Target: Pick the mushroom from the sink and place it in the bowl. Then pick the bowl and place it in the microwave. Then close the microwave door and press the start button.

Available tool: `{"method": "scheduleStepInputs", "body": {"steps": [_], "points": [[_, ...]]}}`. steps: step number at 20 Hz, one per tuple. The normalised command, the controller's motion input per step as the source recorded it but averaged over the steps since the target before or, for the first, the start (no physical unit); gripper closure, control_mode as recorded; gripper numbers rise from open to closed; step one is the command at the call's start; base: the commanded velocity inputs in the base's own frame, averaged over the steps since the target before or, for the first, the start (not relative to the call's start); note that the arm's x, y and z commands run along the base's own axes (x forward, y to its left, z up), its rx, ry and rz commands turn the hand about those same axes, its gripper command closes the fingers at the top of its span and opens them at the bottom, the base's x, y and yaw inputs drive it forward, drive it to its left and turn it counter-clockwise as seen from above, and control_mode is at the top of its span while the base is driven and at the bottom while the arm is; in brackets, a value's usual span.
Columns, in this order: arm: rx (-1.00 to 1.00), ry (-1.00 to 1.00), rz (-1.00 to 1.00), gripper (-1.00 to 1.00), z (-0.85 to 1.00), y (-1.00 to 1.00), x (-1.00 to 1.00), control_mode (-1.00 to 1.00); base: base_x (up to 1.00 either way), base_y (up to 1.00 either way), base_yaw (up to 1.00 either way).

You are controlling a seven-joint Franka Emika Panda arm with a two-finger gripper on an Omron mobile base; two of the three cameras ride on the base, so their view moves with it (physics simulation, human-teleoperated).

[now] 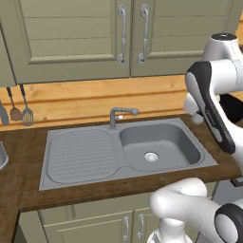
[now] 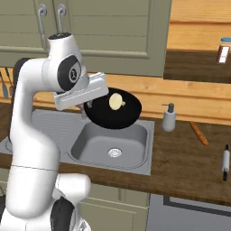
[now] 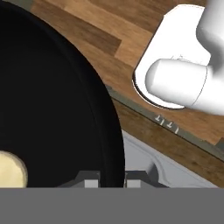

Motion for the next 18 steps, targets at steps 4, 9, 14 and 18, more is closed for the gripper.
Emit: {"method": "scheduleStepInputs", "body": {"steps": [4, 9, 14, 18], "points": [[-0.07, -0.15, 0.10, 1.00, -0.05, 0.30, -0.54, -1.00, 0.00, 0.00, 0.00], [0.00, -0.12, 0.03, 1.00, -0.02, 0.46, -0.19, -1.00, 0.00, 0.00, 0.00], [0.03, 0.01, 0.02, 1.00, 0.00, 0.15, -0.12, -1.00, 0.00, 0.00, 0.00], [0.00, -0.04, 0.00, 1.00, 0.00, 0.08, -0.66, -1.00, 0.00, 0.00, 0.00]]}}
